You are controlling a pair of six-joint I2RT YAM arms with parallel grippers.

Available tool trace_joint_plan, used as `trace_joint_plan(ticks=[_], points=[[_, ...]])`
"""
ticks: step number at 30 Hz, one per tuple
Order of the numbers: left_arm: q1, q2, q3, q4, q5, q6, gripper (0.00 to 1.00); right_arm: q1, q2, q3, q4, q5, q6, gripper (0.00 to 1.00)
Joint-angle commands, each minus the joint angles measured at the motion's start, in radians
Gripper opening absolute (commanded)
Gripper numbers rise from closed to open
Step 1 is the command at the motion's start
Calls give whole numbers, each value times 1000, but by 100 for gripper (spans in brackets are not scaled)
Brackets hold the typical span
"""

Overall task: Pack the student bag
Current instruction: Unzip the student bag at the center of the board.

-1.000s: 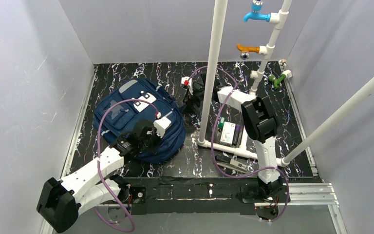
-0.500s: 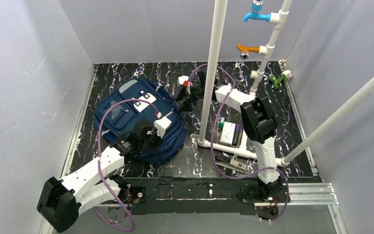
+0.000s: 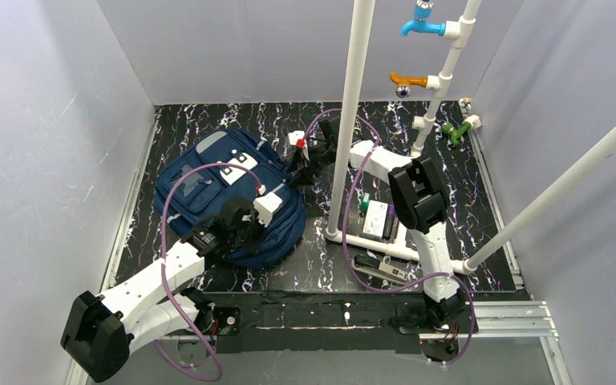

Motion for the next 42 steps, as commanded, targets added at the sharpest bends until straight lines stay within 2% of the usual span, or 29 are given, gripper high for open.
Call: trace_joint_plan(ticks=[1,8,11,13,16,20,29,32,34,37,40,42], points=[[-9,-2,31,-11,79,-15,0,2,8,48,-62,-1,-69,59],[-8,5,33,-7,84,-12,0,42,24,49,-74,-19,-90,60],[-8,-4,30,-9,87,-15,0,55,51,76,-55,-23,-63,56],[-9,-9,28,-8,82,-17,0,57,53,75,-35,-9,-42,48],[-8,-7,28,-6,81,-19,0,54,43,74,-21,17,-6,26],[-8,13,34,2,67,-29,0,51,-21,22,-17,68,14,17],[-1,129,69,88,-21,-92,0,48,-182,-123,-15,270,164,15],[34,221,110,108,-23,-149,0,48,-204,-140,-42,352,193,10],[66,262,126,136,-8,-185,0,47,-206,-139,-77,401,199,5],[127,296,121,219,42,-270,0,47,-211,-150,-113,433,200,3],[195,321,115,329,116,-349,0,39,-218,-178,-99,447,242,1],[209,349,144,343,123,-371,0,30,-230,-207,-57,420,275,1]])
